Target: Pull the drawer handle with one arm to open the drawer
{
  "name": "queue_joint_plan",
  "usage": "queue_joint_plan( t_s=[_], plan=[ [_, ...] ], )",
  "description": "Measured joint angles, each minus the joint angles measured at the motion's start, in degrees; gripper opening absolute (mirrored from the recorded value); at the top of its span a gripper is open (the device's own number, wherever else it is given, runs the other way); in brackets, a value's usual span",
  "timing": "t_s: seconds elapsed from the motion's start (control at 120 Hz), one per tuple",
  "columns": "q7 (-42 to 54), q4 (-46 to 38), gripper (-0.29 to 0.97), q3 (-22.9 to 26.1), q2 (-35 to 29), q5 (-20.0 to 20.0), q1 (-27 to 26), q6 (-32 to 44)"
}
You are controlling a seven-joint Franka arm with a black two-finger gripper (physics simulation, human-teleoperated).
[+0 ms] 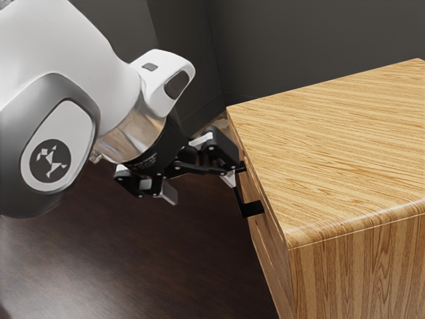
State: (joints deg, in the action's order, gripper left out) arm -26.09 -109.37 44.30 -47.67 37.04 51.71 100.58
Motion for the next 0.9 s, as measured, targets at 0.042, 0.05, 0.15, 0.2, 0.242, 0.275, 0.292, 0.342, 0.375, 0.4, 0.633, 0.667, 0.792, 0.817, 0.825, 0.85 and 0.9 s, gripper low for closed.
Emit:
queue_joint_plan(
  t_s=[0.042,0.05,0.15,0.2,0.242,0.275,0.292,0.342,0.375,0.4,0.633,0.667,0.792,0.817,0.825,0.85,0.9],
  plan=[
    [-0.01,-0.19,0.66,0.06,0.03,-0.01,-0.11,0.11],
    [-0.01,-0.28,0.66,0.06,0.03,0.00,-0.13,0.12],
    [-0.04,-0.84,0.66,0.59,0.09,0.03,-0.09,0.33],
    [-0.06,-1.36,0.66,0.75,0.10,0.03,-0.13,0.59],
    [-0.07,-1.98,0.66,0.83,0.11,0.03,-0.19,0.94],
    [-0.09,-2.24,0.66,0.96,0.11,0.02,-0.20,1.19],
    [-0.09,-2.32,0.66,1.02,0.11,0.03,-0.19,1.30],
    [-0.10,-2.43,0.66,1.20,0.11,0.02,-0.17,1.74],
    [-0.11,-2.44,0.66,1.37,0.11,0.01,-0.18,2.16],
    [-0.11,-2.44,0.66,1.46,0.11,0.00,-0.19,2.50],
    [-0.14,-2.78,0.66,2.73,0.80,-0.03,0.26,5.68],
    [-0.14,-3.33,0.66,2.85,0.93,-0.05,0.31,5.95],
    [-0.15,-4.12,0.66,3.61,1.58,-0.05,0.84,6.79],
    [-0.16,-4.18,0.66,3.85,1.70,-0.05,1.00,7.02],
    [-0.16,-4.19,0.66,3.91,1.76,-0.06,1.04,7.11],
    [-0.16,-4.21,0.66,4.07,1.90,-0.06,1.15,7.33],
    [-0.16,-4.26,0.66,4.38,2.04,-0.05,1.28,7.72]
  ],
)
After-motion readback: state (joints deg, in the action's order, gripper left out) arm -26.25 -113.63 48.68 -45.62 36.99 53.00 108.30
